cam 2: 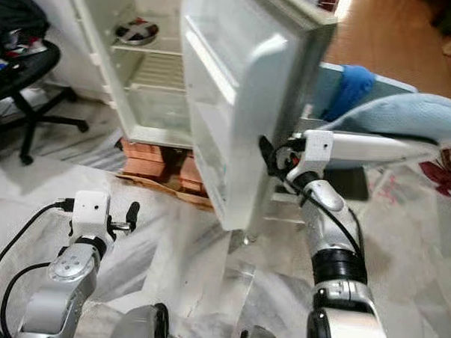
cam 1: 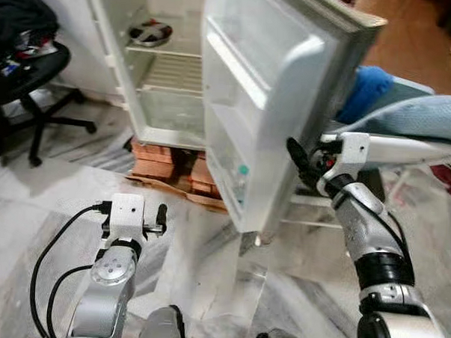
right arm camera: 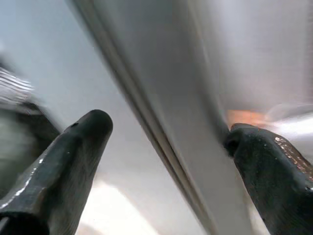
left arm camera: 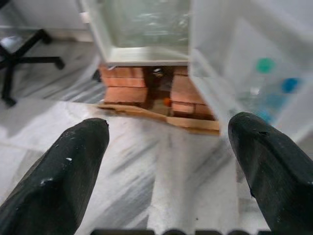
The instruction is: Restocking fridge
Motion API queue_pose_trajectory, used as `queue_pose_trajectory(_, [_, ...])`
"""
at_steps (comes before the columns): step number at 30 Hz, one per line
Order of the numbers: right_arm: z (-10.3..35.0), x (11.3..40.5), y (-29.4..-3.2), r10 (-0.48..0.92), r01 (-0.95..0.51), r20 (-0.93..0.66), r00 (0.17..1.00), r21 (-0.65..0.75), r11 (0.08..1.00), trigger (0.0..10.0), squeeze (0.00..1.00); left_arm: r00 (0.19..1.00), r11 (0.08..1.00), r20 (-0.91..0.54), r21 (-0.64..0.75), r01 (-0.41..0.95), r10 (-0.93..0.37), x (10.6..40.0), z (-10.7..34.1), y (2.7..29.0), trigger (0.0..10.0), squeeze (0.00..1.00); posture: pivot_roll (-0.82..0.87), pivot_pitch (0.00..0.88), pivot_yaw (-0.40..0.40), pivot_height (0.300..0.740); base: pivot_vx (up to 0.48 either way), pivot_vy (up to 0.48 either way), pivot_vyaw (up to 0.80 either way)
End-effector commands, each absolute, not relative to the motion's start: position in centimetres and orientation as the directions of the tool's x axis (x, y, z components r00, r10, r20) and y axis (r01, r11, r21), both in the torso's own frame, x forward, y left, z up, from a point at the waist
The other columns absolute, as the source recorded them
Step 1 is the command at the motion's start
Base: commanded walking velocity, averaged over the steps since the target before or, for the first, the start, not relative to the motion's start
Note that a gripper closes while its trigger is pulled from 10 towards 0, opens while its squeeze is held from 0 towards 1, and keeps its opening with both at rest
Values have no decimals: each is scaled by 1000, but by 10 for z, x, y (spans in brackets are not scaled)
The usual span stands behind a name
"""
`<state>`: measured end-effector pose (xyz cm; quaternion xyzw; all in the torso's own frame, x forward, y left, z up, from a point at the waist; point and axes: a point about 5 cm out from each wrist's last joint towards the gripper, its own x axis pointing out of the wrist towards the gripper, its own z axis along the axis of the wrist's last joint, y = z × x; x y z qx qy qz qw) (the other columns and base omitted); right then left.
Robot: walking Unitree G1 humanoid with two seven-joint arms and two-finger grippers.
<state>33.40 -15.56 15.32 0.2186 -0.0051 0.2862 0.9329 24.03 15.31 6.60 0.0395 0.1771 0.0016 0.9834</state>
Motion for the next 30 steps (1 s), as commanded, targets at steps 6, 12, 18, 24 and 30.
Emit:
queue_pose_trajectory(6, [145, 313, -122, 802, -796, 60, 594, 190, 575, 10000, 0, 934, 995, -358, 101, 12, 25, 238, 64, 156, 10000, 0, 163, 74, -10, 740, 0, 0, 0])
queue_pose_trajectory(12, [100, 308, -148, 473, -470, -49, 880, 57, 881, 10000, 0, 965, 994, -252, 94, -51, 73, 237, 73, 163, 10000, 0, 134, 52, 2, 740, 0, 0, 0])
queue_pose_trajectory(18, [108, 297, -148, 304, -307, 65, 950, 43, 951, 10000, 0, 995, 981, -80, 191, -38, 54, 241, 89, 168, 10000, 0, 102, 44, -2, 740, 0, 0, 0])
queue_pose_trajectory(24, [112, 300, -147, 210, -214, 101, 972, 23, 977, 10000, 0, 997, 977, -44, 204, -57, 68, 247, 91, 170, 10000, 0, 104, 50, -5, 740, 0, 454, 0])
queue_pose_trajectory(30, [113, 302, -152, 154, -157, 99, 983, 22, 987, 10000, 0, 998, 977, -30, 205, -51, 58, 244, 89, 164, 10000, 0, 109, 56, -11, 740, 0, 480, 0])
